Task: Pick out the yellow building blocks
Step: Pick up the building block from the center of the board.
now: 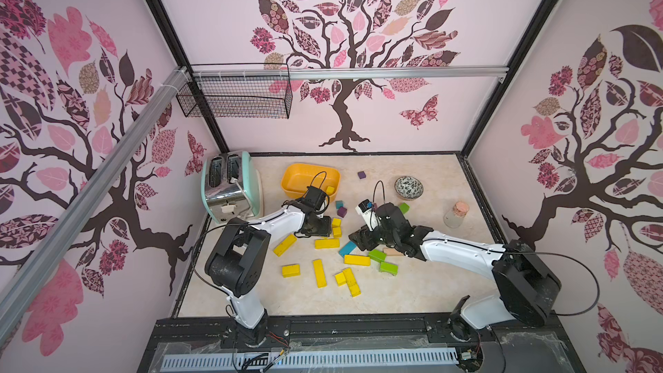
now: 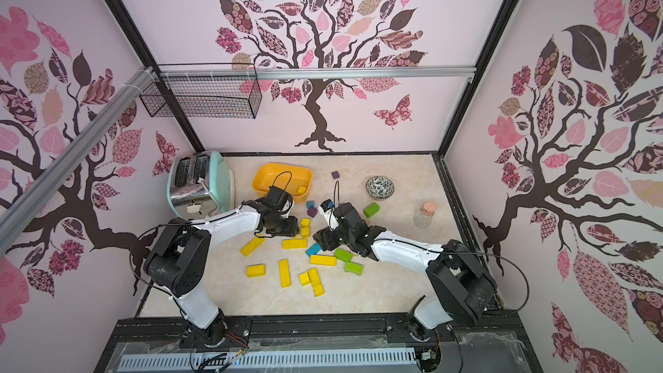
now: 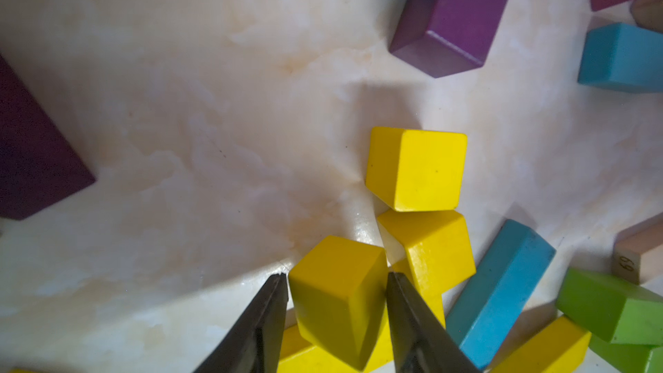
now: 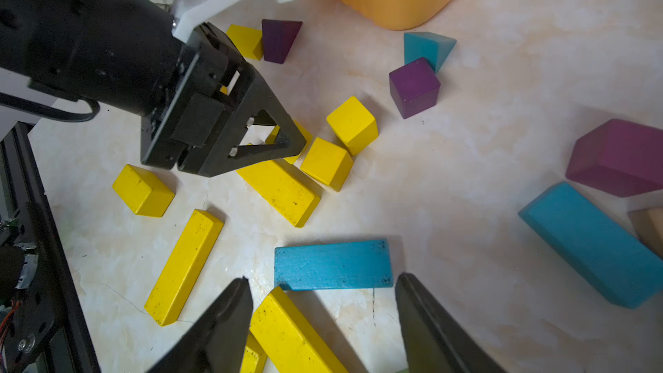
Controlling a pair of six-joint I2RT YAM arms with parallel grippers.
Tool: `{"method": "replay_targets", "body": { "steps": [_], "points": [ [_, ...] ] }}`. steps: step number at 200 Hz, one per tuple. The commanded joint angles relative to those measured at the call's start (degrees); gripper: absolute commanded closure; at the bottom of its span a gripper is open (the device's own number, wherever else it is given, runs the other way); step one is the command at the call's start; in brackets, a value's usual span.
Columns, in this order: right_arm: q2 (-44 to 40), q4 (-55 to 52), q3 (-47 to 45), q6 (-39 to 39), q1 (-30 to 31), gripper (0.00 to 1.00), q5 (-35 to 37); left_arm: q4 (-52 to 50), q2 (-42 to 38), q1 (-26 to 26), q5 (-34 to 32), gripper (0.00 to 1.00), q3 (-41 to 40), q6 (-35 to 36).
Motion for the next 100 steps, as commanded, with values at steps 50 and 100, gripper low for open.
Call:
{"method": "replay_targets", "body": {
  "steps": [50,100],
  "points": [
    [-2.74,3.82,-2.85,0.92,0.24,0.31,0.45,-2.60,1.14,-0.18,-0.98,0.49,1.67,1.03],
    [-3.65,5.63,-4.67,0.95,0.23,0.31,1.49,-1.70,1.82,-0.22,0.60,0.53,1.60,0.67]
  ]
}}
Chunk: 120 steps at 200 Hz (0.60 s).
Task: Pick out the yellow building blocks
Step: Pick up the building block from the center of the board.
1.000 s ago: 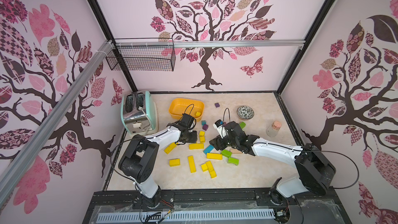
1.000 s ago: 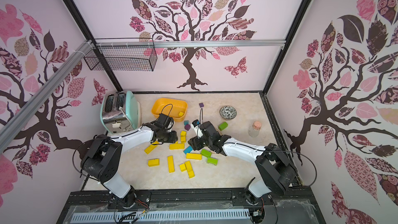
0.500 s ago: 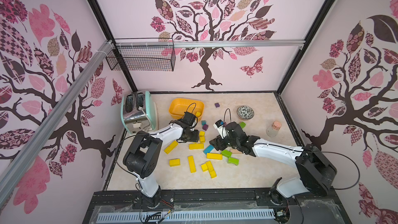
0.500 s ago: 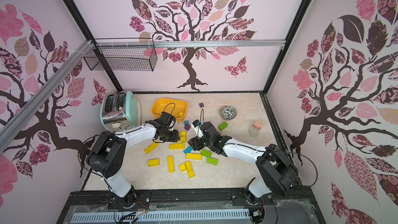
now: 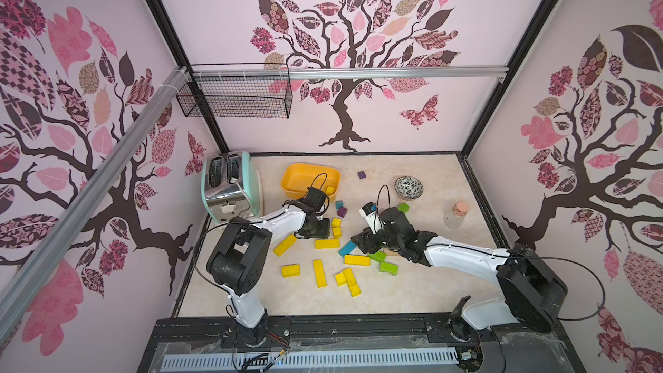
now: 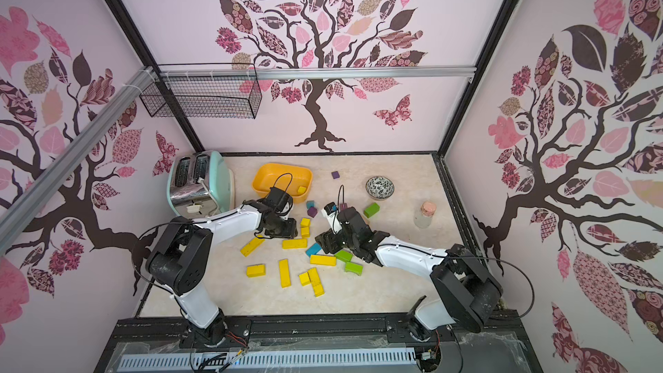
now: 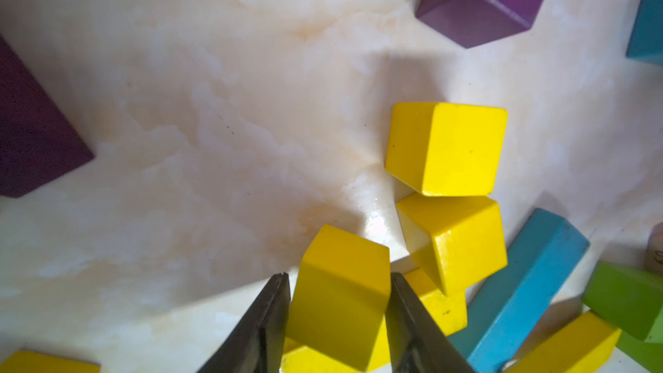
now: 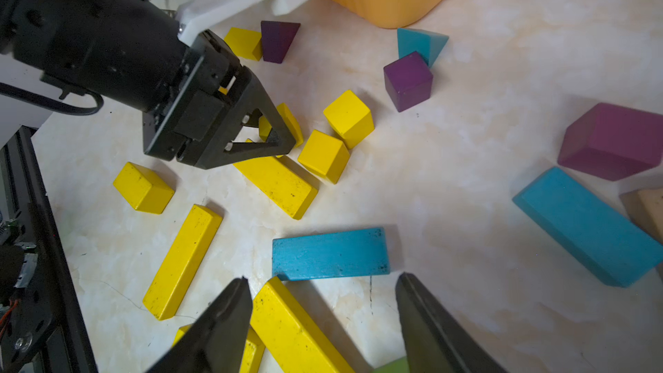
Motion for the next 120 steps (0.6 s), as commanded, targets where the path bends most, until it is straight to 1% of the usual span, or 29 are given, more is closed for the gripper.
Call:
{"method": "replay_targets", "body": {
  "steps": [1,22,43,52,93,120],
  "points": [
    [-1.01,1.66,-0.26,0.32,0.23,0.31,0.81,0.38,0.81,-0.20,0.60,0.53,1.28,0.17],
    [-1.15,2.06,-0.65,0.46,0.23,0.31,0.93,0.26,0.77,-0.20,0.56,0.56,1.22,0.08],
    [-1.23,2.67,-1.18,0.40,0.24,0.30,1.34,0.80,-0.19,-0.20,0.73,0.60,0.55,-0.09],
    [-1.10,2.76,-1.23,0.43,0.24,0.30,1.34,0.99,-0.69,-0.20,0.91,0.65,0.27,0.08],
    [-1.45,3.89,-2.16,0.73,0.23,0.30,1.46,0.56,-2.56,-0.20,0.04,0.70,-0.09,0.10],
    [-2.93,6.21,-4.61,1.33,0.23,0.31,1.26,3.14,-6.83,-0.20,0.37,0.72,-2.62,-0.48]
  ]
}}
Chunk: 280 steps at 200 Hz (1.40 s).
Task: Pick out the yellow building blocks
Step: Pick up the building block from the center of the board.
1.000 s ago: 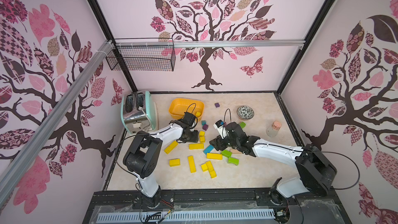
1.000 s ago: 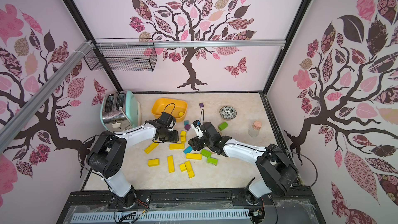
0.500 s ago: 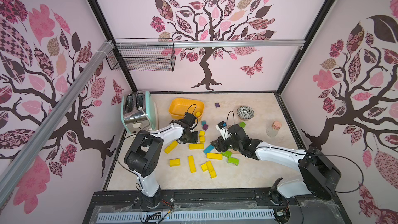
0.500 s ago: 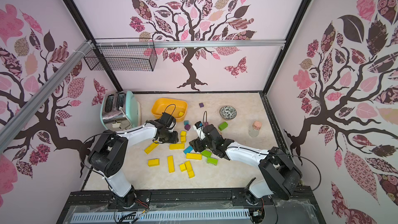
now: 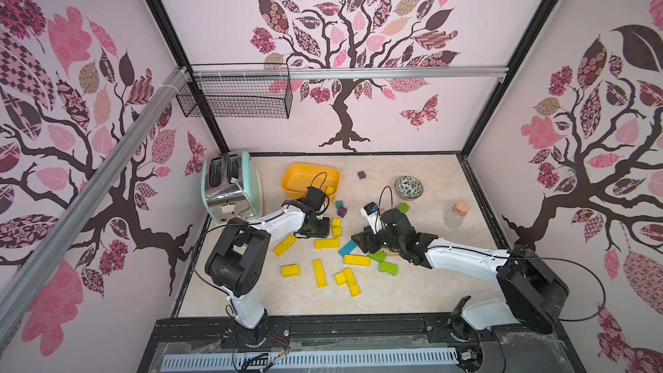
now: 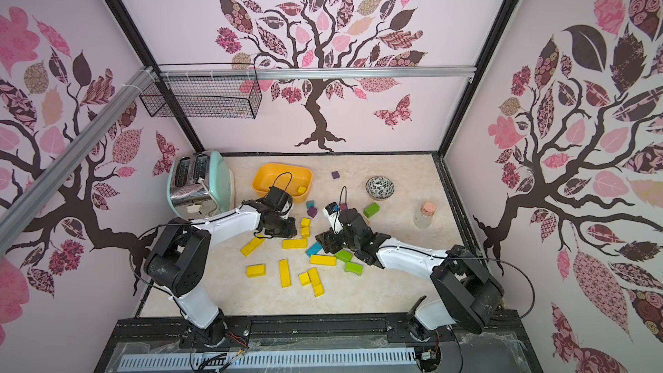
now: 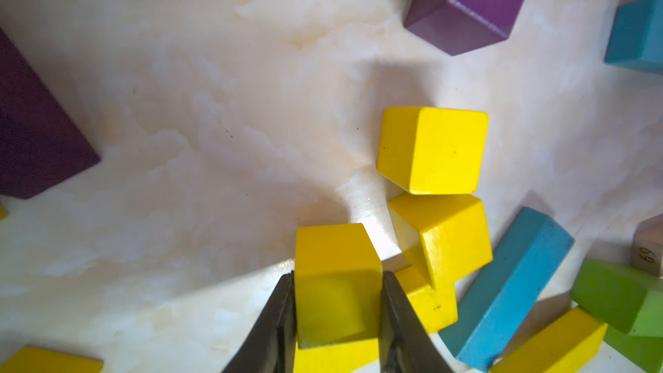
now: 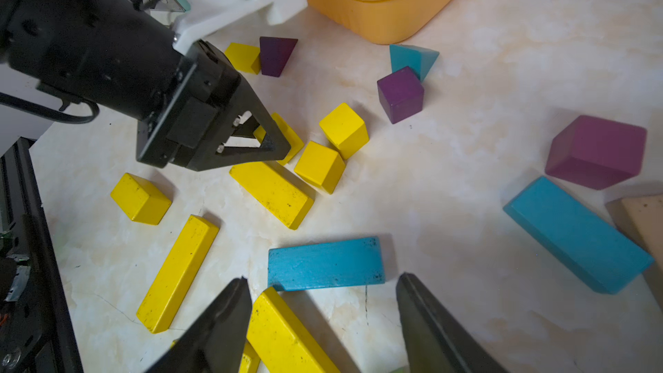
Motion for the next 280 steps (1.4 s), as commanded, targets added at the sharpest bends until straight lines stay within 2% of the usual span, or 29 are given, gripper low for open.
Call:
{"method": "replay_targets", "body": {
  "steps": [1,62,152,189,218,241,280],
  "points": [
    [-2.06,2.42,-1.73,0.96,0.23,0.31,0.25,2.75,-4.90,-0.20,0.27,0.72,-2.21,-0.48],
    [-0.53,6.27,-3.14,1.61,0.24,0.32,-1.96,4.13,-9.85,-0.20,0.46,0.86,-4.58,-0.94],
    [1.20,11.81,-3.55,2.73,0.23,0.34,-12.12,3.60,-14.95,1.32,-0.89,0.99,-5.48,-1.54],
    [3.05,11.78,-2.40,3.65,0.24,0.35,-13.76,2.69,-16.80,3.67,0.27,1.00,-4.85,-2.11],
    [4.92,11.33,-0.91,3.96,0.23,0.36,-14.80,3.24,-19.16,8.12,3.14,1.00,-3.65,-3.59],
    [1.42,9.55,-1.18,3.42,0.23,0.37,-15.22,1.40,-20.15,9.47,2.52,1.00,-0.47,-2.08],
    [-4.86,13.60,-6.32,1.82,0.24,0.36,-12.73,1.83,-18.42,9.56,1.35,1.00,2.44,-1.99]
  ]
}}
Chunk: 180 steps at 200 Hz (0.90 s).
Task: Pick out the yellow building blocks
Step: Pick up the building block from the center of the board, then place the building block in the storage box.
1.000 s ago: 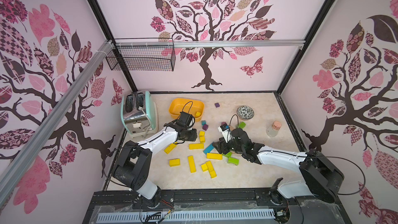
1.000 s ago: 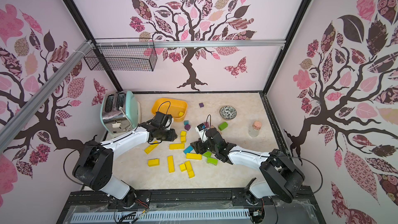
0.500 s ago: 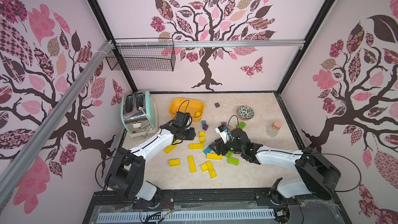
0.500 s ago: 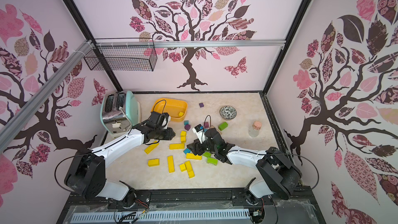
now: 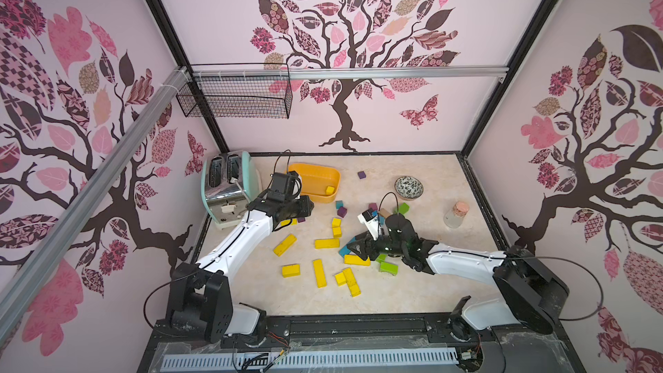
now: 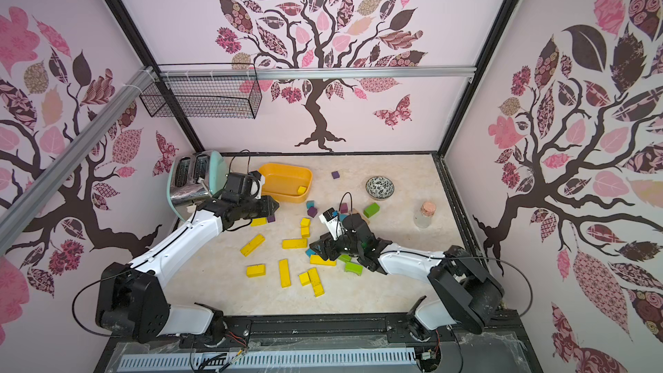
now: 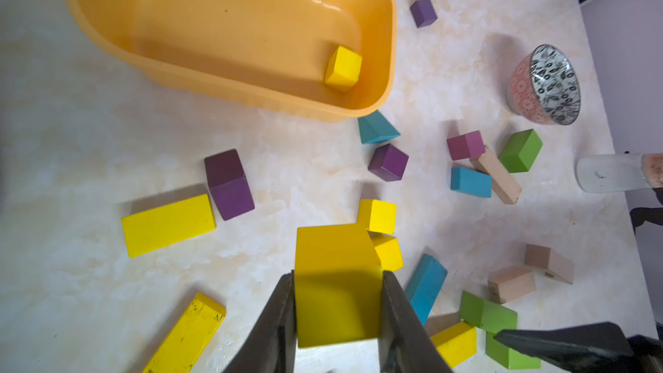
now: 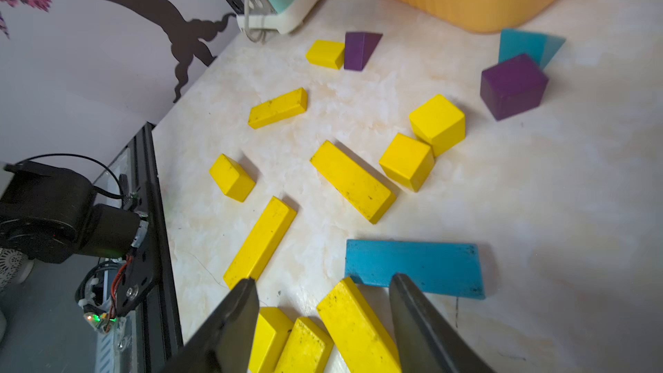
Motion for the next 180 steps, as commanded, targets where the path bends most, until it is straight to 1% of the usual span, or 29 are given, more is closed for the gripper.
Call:
{"method": "replay_targets", "body": {
  "steps": [1,20,56,97,146,180],
  "points": [
    [-2.93,1.83,-1.06,-1.31,0.24,0.36,1.00,0.09,0.70,0.00,-0.08,1.00,1.96,0.50],
    [-3.14,0.57,-0.57,-2.08,0.23,0.36,0.68,-1.02,2.50,0.00,0.74,1.00,4.51,0.61],
    [-4.00,1.88,-1.44,-1.52,0.34,0.36,-0.15,-3.46,4.46,0.00,0.00,1.00,8.29,2.76],
    [-3.49,1.79,-1.47,-2.48,0.71,0.36,1.24,-5.02,7.78,0.09,-0.31,1.00,12.03,5.12],
    [-0.97,3.66,-1.45,-2.11,0.94,0.37,-0.04,-4.94,10.03,0.66,1.42,1.00,13.74,5.68],
    [1.42,4.34,-0.39,-1.88,0.98,0.37,-2.04,-4.70,10.18,2.22,3.51,1.00,14.05,5.60]
  ]
}}
